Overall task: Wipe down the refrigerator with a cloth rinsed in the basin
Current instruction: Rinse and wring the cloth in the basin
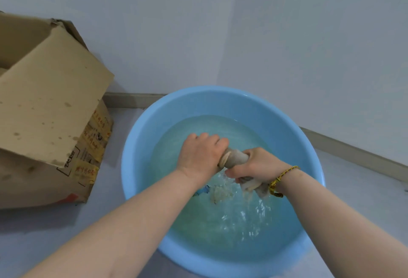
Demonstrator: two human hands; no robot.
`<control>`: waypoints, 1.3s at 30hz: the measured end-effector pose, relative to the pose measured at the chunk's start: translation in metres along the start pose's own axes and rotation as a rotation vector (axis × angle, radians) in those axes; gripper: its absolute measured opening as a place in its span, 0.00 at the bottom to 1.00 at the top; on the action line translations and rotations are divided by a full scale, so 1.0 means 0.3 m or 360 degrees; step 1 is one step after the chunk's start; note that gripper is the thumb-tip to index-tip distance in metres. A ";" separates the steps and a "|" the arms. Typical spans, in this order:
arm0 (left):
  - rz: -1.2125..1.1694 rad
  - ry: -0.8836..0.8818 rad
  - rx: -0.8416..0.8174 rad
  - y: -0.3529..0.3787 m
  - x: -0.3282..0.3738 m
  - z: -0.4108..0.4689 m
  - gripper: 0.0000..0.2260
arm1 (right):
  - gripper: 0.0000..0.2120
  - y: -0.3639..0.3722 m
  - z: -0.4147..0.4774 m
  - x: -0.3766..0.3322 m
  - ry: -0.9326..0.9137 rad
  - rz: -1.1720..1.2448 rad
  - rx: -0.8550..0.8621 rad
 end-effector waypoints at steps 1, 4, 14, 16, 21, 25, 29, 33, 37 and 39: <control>-0.0043 -0.0187 -0.0104 -0.001 -0.005 0.005 0.18 | 0.09 -0.005 0.006 0.005 -0.0043 -0.0064 0.0107; -0.0506 -0.0634 -0.0646 0.007 0.006 -0.030 0.40 | 0.09 -0.010 0.006 0.010 -0.0163 -0.0849 0.0505; -0.3358 -0.2143 -0.0624 0.044 0.020 -0.094 0.24 | 0.10 0.131 -0.043 0.018 -0.1858 -0.1344 0.1199; -0.3442 -0.2239 -0.0329 0.047 0.002 -0.087 0.22 | 0.10 0.156 -0.047 -0.011 -0.1819 -0.1184 0.1197; -0.3435 -0.2086 0.0229 0.035 -0.076 -0.036 0.08 | 0.07 0.184 -0.010 -0.040 -0.0892 -0.0205 0.0944; -0.3179 -0.1893 0.0223 0.046 -0.104 -0.026 0.14 | 0.14 0.221 0.041 -0.025 -0.0506 0.0135 0.0490; -0.3199 -0.1799 0.0065 0.049 -0.113 -0.008 0.24 | 0.18 0.236 0.062 -0.040 -0.0325 0.0276 0.0176; -0.3359 -0.1697 -0.0009 0.069 -0.087 0.001 0.30 | 0.16 0.212 0.062 -0.011 -0.0227 0.0429 0.0067; -0.3440 -0.1647 -0.0095 0.079 -0.071 0.008 0.29 | 0.12 0.205 0.046 0.010 -0.0109 0.0611 -0.0070; -0.3365 -0.1652 -0.0186 0.085 -0.058 0.012 0.28 | 0.11 0.215 0.043 0.036 0.0010 0.0747 -0.0169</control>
Point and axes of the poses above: each hand's wrist, its own z-axis towards the middle knuckle, its own y-axis out of the palm, x = y × z, the point moved 4 cm from there along z, towards the middle knuckle, and after that the axes turned 13 degrees about z, right-handed, at the moved point
